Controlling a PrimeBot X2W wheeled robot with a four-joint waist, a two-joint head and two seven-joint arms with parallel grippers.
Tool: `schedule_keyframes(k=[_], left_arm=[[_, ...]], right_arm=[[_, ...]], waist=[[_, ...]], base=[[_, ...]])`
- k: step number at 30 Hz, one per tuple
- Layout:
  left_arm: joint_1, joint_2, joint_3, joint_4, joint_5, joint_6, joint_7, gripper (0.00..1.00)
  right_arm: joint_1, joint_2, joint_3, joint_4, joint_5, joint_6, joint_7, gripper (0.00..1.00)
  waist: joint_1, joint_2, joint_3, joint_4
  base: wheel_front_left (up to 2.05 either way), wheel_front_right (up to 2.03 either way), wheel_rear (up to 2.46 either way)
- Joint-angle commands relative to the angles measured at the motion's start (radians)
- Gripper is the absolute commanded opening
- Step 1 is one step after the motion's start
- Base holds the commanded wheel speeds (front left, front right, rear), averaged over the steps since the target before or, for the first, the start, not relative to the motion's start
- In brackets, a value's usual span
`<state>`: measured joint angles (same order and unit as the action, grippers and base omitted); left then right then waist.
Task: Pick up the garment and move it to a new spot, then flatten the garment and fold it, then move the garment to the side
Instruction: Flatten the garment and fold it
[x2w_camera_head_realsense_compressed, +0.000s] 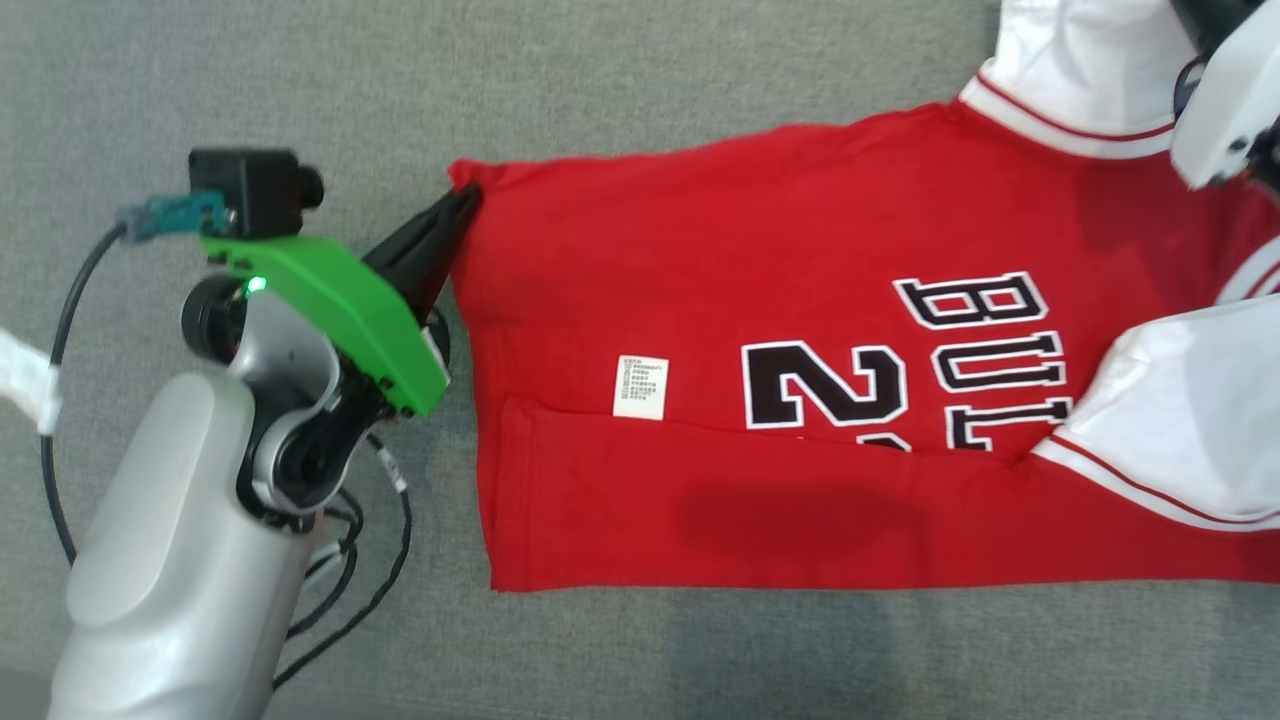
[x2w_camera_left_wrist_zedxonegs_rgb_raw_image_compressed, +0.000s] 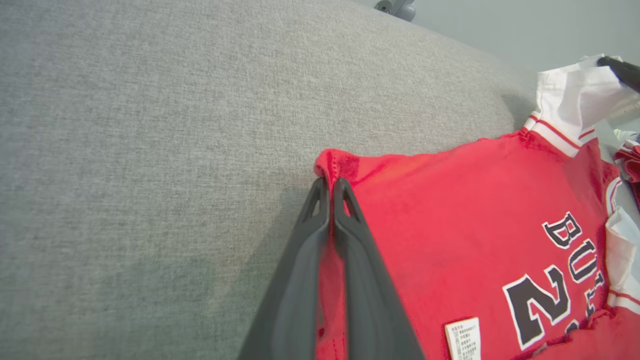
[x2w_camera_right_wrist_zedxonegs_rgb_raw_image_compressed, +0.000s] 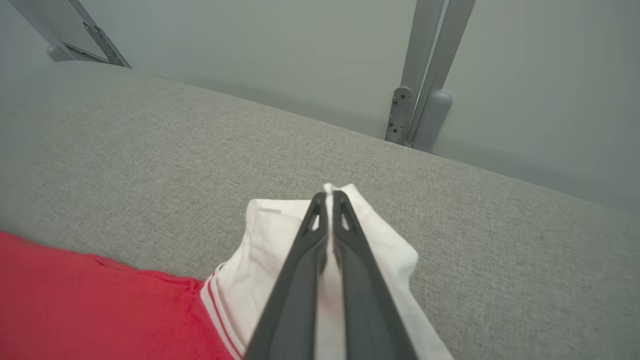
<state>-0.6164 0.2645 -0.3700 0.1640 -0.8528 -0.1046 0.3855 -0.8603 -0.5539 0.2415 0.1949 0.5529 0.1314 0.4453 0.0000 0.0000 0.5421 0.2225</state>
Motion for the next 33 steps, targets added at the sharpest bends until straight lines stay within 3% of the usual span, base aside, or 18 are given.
schedule_keyframes(k=[1, 10, 18, 26, 33], left_arm=[[0.045, 0.018, 0.009, -0.012, -0.003, 0.008, -0.010, 0.00], [0.242, 0.062, 0.034, -0.143, -0.034, 0.048, -0.023, 0.00], [0.409, 0.055, 0.042, -0.217, -0.063, 0.071, -0.057, 0.00], [0.515, 0.031, 0.040, -0.197, -0.067, 0.071, -0.125, 0.00], [0.538, 0.013, 0.037, -0.176, -0.057, 0.061, -0.169, 0.00]], right_arm=[[0.054, 0.005, -0.005, -0.015, 0.011, -0.002, -0.020, 0.00], [0.338, 0.019, -0.119, -0.162, 0.045, -0.001, -0.059, 0.00], [0.569, 0.105, -0.200, -0.263, 0.051, -0.001, -0.070, 0.00], [0.681, 0.179, -0.222, -0.224, 0.020, -0.001, -0.116, 0.00], [0.723, 0.201, -0.218, -0.204, 0.014, -0.001, -0.139, 0.00]], waist=[[0.0000, 0.0000, -0.109, -0.074], [0.0000, 0.0000, -0.243, -0.136], [0.0000, 0.0000, -0.282, -0.173], [0.0000, 0.0000, -0.282, -0.173], [0.0000, 0.0000, -0.291, -0.154]], base=[[0.00, 0.00, 0.00], [0.00, 0.00, 0.00], [0.00, 0.00, 0.00], [0.00, 0.00, 0.00], [0.00, 0.00, 0.00]])
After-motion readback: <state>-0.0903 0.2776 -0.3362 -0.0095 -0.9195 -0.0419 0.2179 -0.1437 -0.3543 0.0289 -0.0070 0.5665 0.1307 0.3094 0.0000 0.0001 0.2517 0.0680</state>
